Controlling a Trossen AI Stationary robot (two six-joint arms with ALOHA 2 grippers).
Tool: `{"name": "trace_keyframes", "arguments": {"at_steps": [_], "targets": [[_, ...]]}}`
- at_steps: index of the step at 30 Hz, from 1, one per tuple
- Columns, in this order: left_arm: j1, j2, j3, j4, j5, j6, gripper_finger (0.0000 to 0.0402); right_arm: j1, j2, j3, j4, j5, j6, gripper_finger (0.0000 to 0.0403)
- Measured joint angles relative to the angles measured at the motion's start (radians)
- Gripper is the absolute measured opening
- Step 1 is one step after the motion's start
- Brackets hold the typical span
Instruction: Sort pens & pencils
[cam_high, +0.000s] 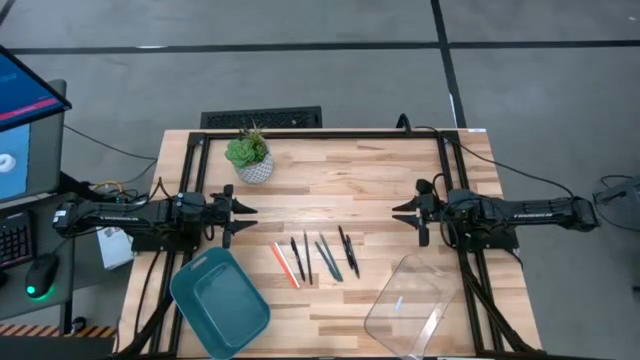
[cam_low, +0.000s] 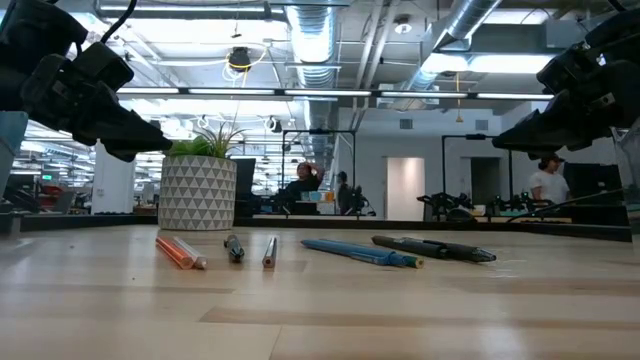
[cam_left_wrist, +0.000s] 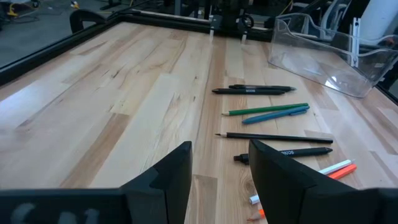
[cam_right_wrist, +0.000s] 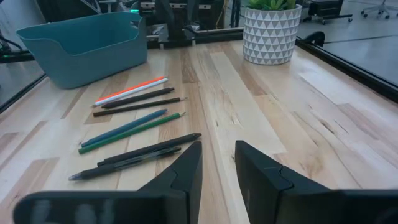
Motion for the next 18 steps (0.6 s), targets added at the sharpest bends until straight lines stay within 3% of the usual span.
{"name": "trace_keyframes", "arguments": {"at_steps": [18], "targets": [[0.000,0.000,0.000,0.000,-0.001,0.033,0.0149,0.000,0.000,0.000,0.000,0.000,0.000,0.0118]]}}
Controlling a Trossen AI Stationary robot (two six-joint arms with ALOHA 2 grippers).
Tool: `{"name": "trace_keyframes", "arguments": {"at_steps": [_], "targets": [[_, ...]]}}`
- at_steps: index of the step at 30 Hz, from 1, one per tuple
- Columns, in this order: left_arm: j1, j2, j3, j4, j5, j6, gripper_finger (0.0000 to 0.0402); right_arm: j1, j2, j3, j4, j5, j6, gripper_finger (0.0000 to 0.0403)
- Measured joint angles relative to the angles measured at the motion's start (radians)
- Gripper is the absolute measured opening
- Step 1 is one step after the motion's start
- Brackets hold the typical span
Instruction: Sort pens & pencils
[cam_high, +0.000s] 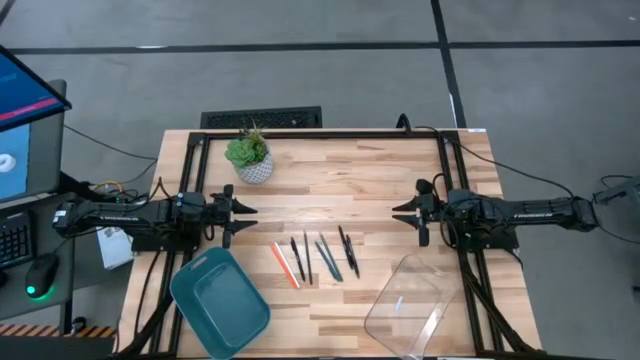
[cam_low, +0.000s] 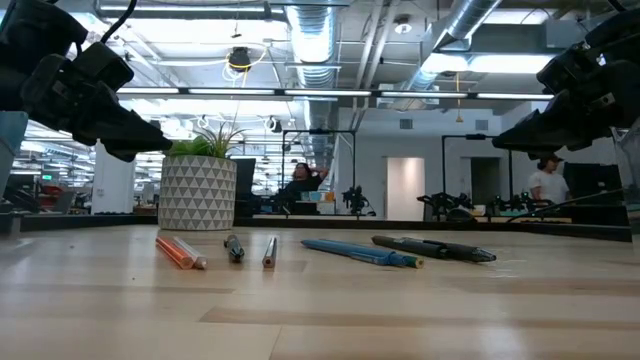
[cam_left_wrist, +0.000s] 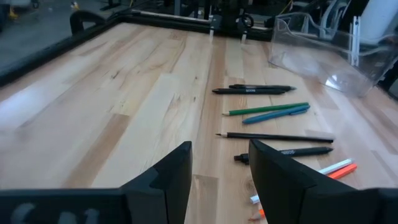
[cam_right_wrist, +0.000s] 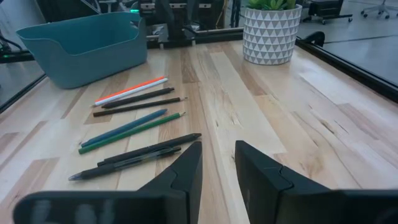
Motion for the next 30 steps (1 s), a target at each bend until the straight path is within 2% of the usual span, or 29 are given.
{"name": "trace_keyframes", "arguments": {"at_steps": [4,12,30], "targets": [[0.000,0.000,0.000,0.000,0.000,0.131,0.0149,0.000,0.000,0.000,0.000,0.000,0.000,0.0118],[0.001,0.000,0.000,0.006,-0.033,0.227,0.0149,-0.002,0.000,0.000,0.007,0.001,0.000,0.0118],[0.001,0.000,0.000,0.007,-0.034,0.225,0.0149,-0.002,0.000,0.000,0.014,0.001,0.000,0.0118]]}}
